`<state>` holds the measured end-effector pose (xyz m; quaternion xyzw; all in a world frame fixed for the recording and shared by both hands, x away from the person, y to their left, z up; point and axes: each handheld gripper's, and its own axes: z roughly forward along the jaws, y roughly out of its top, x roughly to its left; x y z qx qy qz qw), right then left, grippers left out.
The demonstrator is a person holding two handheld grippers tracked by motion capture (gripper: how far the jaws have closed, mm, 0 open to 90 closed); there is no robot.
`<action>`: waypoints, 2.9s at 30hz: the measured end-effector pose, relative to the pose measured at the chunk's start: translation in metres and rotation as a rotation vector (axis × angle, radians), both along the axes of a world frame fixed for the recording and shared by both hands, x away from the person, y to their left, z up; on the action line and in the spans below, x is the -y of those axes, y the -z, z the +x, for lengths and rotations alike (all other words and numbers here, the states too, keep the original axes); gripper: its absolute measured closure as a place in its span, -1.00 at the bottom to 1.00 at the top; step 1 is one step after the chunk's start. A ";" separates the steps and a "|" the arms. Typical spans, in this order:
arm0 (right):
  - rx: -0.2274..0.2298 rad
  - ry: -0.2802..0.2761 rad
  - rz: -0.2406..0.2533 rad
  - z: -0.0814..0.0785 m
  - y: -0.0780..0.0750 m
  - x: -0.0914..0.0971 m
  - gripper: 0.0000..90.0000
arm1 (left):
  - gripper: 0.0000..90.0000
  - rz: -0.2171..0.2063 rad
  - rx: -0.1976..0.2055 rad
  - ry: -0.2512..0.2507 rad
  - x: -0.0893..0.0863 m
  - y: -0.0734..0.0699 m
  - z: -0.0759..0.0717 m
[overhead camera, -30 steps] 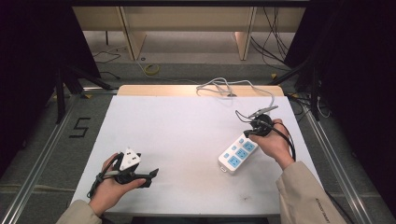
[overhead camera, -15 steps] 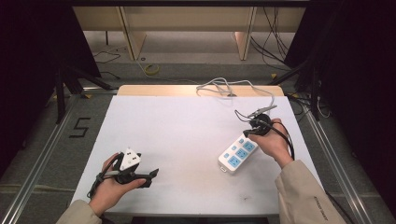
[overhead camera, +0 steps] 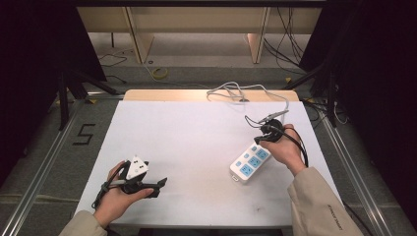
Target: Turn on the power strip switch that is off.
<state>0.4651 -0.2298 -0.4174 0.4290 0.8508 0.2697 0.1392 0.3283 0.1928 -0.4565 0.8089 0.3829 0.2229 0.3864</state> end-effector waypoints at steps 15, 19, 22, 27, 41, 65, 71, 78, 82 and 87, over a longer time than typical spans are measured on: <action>-0.015 -0.011 -0.014 0.003 0.004 -0.005 1.00 | -0.66 0.000 0.000 0.000 0.000 0.000 0.000; -0.022 -0.013 -0.021 0.004 0.006 -0.006 1.00 | -0.66 0.002 -0.001 0.002 0.000 0.000 0.000; -0.024 -0.016 -0.027 0.004 0.007 -0.008 1.00 | -0.66 0.003 -0.001 0.003 0.000 0.000 0.000; -0.037 -0.019 -0.036 0.005 0.010 -0.010 1.00 | -0.66 0.003 -0.001 0.003 0.000 0.000 0.000; -0.054 -0.028 -0.071 0.006 0.016 -0.012 1.00 | -0.66 0.002 -0.001 0.003 0.000 0.000 0.000; -0.067 -0.029 -0.092 0.007 0.018 -0.015 1.00 | -0.66 0.001 -0.002 0.002 0.000 0.000 0.000; -0.069 -0.022 -0.102 0.007 0.019 -0.016 1.00 | -0.66 0.001 -0.002 0.001 0.000 0.000 0.000; -0.063 -0.013 -0.098 0.006 0.020 -0.016 1.00 | -0.66 0.001 -0.003 0.000 0.001 0.000 0.000; -0.067 -0.009 -0.105 0.006 0.021 -0.018 1.00 | -0.66 0.002 -0.003 0.000 0.001 0.000 0.000; -0.068 -0.003 -0.083 0.006 0.022 -0.015 1.00 | -0.66 0.001 -0.001 0.002 0.002 0.000 -0.001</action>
